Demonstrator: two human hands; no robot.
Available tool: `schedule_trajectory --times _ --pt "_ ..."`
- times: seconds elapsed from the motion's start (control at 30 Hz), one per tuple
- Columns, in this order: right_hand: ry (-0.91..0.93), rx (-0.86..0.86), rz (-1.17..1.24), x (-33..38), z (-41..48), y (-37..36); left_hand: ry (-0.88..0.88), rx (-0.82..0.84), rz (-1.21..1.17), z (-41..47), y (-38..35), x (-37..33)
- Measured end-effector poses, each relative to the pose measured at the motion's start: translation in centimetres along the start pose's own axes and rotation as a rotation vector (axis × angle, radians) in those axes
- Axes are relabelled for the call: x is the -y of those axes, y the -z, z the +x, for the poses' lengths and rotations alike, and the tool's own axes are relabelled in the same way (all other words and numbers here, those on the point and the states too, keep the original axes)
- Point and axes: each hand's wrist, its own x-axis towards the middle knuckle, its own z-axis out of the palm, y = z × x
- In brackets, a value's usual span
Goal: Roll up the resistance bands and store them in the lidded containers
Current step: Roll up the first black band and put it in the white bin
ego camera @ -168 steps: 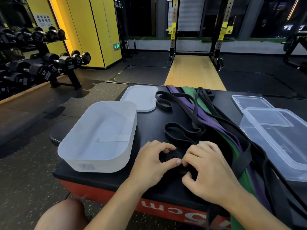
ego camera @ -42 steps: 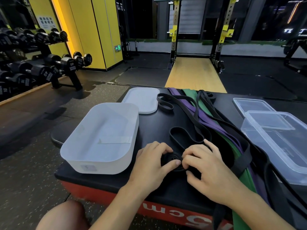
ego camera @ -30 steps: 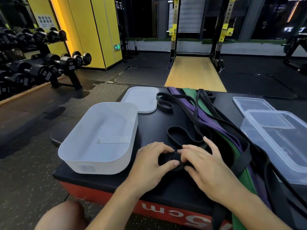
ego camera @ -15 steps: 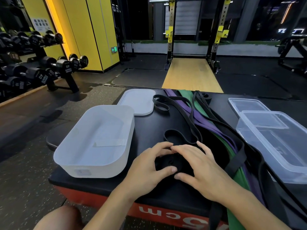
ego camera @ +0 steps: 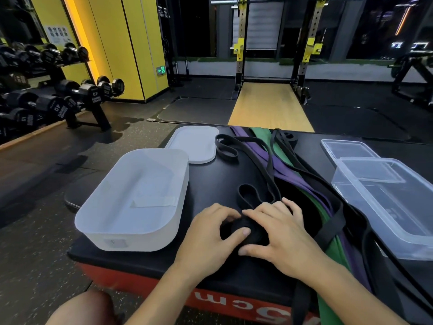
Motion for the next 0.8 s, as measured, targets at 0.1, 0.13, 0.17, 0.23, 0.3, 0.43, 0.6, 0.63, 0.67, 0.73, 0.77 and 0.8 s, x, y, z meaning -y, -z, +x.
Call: schedule_trajectory --times 0.1,0.13,0.17,0.23,0.3,0.43,0.6,0.63,0.67,0.73,0.77,0.8 --pt "-0.022 -0.023 -0.054 0.3 0.3 0.2 0.033 -0.014 -0.015 0.1 -0.2 0.1" --pt "-0.025 -0.023 -0.072 0.3 0.4 0.2 0.037 -0.015 -0.022 0.2 -0.2 0.2" --pt "-0.025 -0.017 -0.086 0.3 0.4 0.2 0.042 -0.014 -0.029 0.2 -0.2 0.4" --pt "-0.012 -0.005 -0.071 0.1 0.2 0.3 0.053 -0.013 -0.049 0.3 -0.2 0.5" --pt "-0.001 0.017 -0.011 -0.1 -0.3 0.5 0.059 -0.02 -0.07 0.3 -0.2 0.6" --pt "0.031 0.026 0.111 -0.5 -0.9 0.9 0.046 -0.03 -0.093 0.3 -0.1 0.4" --pt "0.034 -0.036 0.091 -0.3 -0.8 0.7 0.04 -0.042 -0.083 0.0 0.1 0.5" --pt "0.024 -0.056 0.076 0.0 -0.7 0.6 0.036 -0.046 -0.084 0.0 0.2 0.5" --pt "0.013 -0.076 0.06 0.3 -0.7 0.5 0.031 -0.047 -0.082 -0.1 0.2 0.6" --pt "-0.002 -0.113 0.031 0.9 -0.6 0.3 0.026 -0.035 -0.079 -0.1 0.4 0.6" --pt "-0.001 -0.137 0.015 1.1 -0.5 0.2 0.025 -0.022 -0.078 -0.1 0.4 0.7" --pt "0.006 -0.16 -0.004 1.2 -0.5 0.1 0.021 -0.007 -0.077 0.0 0.5 0.7"
